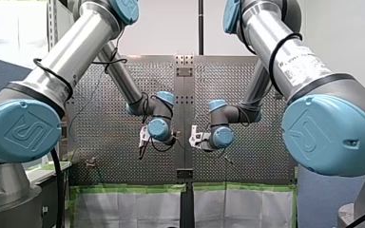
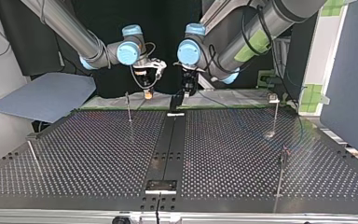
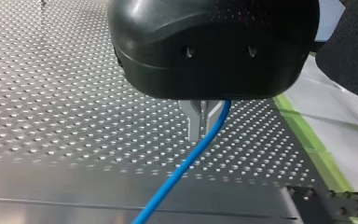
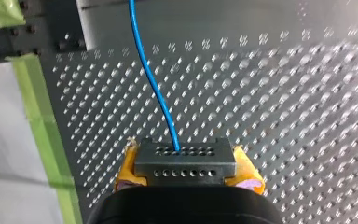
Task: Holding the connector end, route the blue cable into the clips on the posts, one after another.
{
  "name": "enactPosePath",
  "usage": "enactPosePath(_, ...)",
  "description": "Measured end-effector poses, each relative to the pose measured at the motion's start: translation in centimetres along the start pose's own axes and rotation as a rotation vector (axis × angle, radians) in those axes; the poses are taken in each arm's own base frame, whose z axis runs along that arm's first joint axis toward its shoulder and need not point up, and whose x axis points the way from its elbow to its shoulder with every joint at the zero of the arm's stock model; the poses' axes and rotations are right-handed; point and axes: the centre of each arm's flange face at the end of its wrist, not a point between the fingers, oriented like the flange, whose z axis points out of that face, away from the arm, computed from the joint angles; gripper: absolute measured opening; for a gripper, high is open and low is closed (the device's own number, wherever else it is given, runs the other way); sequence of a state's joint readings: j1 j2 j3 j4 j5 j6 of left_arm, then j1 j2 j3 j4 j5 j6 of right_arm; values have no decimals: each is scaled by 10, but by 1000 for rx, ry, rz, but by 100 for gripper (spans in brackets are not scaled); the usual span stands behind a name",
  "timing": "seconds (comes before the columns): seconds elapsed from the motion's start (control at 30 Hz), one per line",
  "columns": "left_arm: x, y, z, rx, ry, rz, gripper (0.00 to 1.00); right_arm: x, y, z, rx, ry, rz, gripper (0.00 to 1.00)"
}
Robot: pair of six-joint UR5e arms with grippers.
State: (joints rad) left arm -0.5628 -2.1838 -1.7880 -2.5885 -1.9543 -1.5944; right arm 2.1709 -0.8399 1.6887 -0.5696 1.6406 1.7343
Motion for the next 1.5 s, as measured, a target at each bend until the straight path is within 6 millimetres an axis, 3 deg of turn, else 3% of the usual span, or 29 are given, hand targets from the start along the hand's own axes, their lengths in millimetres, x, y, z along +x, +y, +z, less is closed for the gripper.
enactPosePath(0.17,19,-4,6,4,-2,-7,0,-12,15,-5,-19,1,9,0)
enactPosePath(0.43,27,-8,7,9,-2,-8,0,-25,36,-13,-44,20,23,0)
enactPosePath(0.7,59,-20,9,32,7,0,0,-43,55,-20,-61,27,44,0)
enactPosePath(1.1,111,-36,7,49,21,10,0,-98,80,-18,-101,-15,55,0)
enactPosePath(1.5,117,-52,0,51,-19,-1,0,-116,109,-26,-139,-12,70,0)
